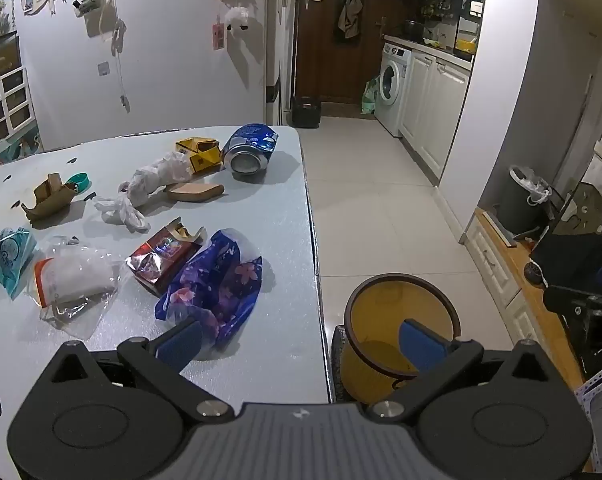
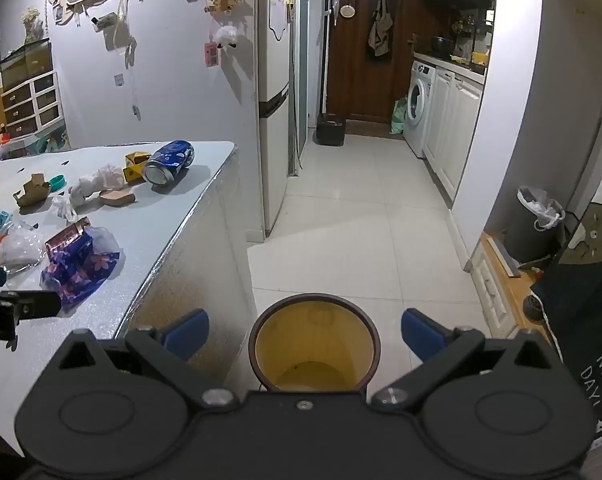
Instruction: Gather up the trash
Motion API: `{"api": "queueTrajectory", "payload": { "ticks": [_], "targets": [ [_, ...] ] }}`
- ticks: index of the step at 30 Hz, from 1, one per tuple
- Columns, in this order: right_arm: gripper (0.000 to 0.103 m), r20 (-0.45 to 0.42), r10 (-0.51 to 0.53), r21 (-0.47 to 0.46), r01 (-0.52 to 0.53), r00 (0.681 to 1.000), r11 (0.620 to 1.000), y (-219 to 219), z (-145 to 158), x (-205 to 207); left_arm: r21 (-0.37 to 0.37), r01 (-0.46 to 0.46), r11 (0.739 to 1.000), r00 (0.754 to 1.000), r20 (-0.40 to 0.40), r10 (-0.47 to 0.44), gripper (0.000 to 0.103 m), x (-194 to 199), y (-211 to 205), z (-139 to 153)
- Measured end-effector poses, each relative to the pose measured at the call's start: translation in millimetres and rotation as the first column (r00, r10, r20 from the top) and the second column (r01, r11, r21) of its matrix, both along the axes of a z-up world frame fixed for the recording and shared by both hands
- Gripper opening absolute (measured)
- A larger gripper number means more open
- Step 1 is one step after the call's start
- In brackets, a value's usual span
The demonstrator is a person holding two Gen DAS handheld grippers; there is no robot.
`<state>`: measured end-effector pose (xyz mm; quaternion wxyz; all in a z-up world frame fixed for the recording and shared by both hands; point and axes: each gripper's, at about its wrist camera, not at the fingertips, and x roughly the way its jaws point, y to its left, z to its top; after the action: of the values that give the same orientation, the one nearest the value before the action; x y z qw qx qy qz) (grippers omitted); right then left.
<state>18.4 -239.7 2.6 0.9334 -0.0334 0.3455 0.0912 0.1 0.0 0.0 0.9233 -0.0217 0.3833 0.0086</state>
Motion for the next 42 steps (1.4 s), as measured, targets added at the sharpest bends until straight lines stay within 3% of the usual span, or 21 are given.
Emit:
{"api": "queueTrajectory", "payload": {
  "ticks": [42],
  "targets": [
    [0.103, -0.005, -0.005, 0.004, 0.005, 1.0, 1.0, 2.1, -0.6, 3.0, 0.007, 0.002, 1.0, 1.0, -0.003, -0.002, 0.103, 0.2, -2.6, -1.3]
  ]
}}
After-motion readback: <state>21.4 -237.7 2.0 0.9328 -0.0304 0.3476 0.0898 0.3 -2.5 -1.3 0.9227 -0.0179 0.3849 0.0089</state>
